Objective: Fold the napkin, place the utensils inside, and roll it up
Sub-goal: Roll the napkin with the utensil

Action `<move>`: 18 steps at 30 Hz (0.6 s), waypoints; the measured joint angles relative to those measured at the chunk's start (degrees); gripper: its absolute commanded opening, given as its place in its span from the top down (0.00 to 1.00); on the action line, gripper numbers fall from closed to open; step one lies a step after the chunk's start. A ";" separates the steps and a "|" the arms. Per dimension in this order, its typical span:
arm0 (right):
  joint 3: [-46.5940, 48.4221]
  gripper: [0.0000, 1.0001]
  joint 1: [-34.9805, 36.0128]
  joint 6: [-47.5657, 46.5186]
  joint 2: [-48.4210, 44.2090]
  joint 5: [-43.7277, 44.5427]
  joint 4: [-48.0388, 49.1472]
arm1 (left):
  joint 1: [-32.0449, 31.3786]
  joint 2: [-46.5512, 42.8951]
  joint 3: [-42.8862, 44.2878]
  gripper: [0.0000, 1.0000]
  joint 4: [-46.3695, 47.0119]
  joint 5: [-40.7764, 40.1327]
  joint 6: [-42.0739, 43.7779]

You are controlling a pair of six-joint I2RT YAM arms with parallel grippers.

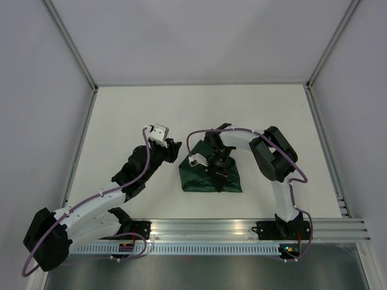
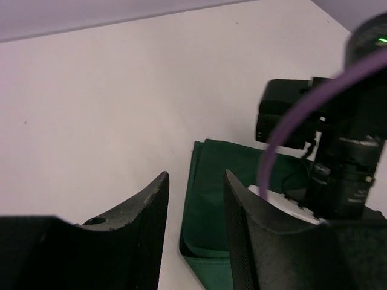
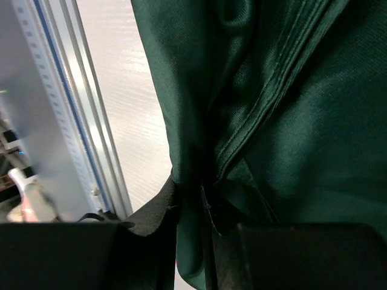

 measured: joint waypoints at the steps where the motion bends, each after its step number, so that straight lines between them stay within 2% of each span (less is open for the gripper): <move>1: 1.62 0.96 -0.07 0.09 1.62 -0.42 -1.84 | -1.05 -0.72 -0.52 0.54 0.13 -0.24 0.87; 6: 7.26 0.96 -0.52 0.00 7.69 -2.34 -8.74 | -9.68 -0.85 -1.38 0.54 0.39 -2.89 7.52; 11: 9.60 0.96 -1.22 -0.44 10.67 -3.85 -12.09 | -19.21 5.16 -1.20 0.54 1.77 -6.97 15.04; 18: 10.82 0.96 -2.08 -0.50 12.44 -4.74 -13.70 | -25.57 13.86 -0.42 0.52 1.86 -8.70 22.56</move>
